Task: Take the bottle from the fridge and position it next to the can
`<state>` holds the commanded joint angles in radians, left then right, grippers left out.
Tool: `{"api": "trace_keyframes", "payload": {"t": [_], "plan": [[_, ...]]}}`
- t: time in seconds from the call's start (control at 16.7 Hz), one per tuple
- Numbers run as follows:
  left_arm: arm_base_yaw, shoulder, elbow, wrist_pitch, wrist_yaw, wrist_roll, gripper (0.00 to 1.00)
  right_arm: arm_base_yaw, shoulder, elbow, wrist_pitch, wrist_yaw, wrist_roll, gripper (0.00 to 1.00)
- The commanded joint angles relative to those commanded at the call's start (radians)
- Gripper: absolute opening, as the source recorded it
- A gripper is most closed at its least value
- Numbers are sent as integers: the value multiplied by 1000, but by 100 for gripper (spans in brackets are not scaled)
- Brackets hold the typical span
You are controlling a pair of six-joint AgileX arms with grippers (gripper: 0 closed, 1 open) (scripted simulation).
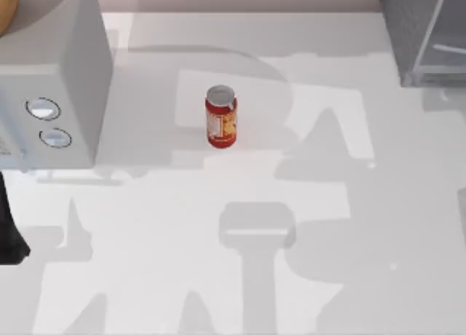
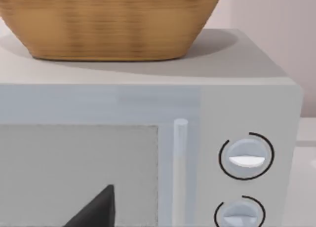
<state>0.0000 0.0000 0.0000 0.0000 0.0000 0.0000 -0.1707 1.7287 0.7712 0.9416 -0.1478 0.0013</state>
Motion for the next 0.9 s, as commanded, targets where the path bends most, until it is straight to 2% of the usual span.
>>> {"api": "trace_keyframes", "payload": {"t": [0.36,0.9], "plan": [[0,0,0,0,0,0,100,-42,396,182,221,-31,-3,100],[0,0,0,0,0,0,100,-43,457,222,246,-32,-3,100]]}}
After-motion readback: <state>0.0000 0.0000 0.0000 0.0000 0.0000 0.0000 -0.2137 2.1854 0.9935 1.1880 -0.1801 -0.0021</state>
